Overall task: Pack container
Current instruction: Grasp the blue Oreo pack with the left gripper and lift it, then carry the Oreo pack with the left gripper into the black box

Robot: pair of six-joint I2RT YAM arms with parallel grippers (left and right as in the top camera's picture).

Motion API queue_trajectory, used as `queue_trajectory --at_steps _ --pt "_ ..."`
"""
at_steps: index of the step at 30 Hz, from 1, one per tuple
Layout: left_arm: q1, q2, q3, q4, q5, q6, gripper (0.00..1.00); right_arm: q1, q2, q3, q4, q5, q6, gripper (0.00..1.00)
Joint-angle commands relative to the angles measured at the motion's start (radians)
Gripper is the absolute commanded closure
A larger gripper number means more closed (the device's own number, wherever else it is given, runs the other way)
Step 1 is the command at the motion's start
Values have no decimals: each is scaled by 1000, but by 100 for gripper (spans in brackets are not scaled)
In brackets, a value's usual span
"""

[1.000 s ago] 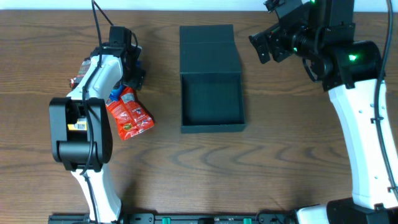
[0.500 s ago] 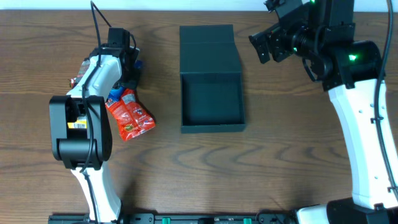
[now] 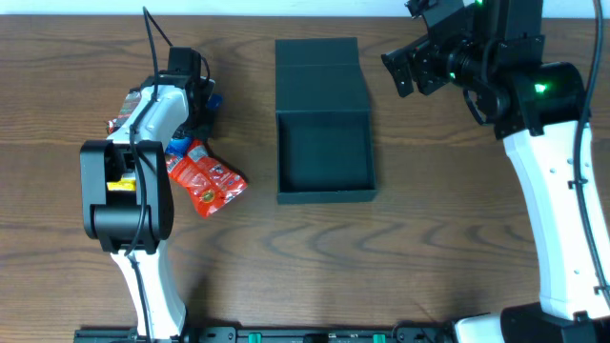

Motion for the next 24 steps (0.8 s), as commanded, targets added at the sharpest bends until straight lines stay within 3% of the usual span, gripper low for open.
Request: queue_trajectory --at_steps 1,9,16,24 --pt "4 14 21 0 -4 -3 52 -8 6 0 0 -12 24 1" --pt "2 10 92 -9 -4 -68 57 -8 6 0 12 -12 26 1" --pt "-29 9 307 -113 -3 -98 58 -9 6 0 21 -5 34 1" --pt "-198 8 472 -255 6 -349 62 -74 6 0 27 146 240 1"
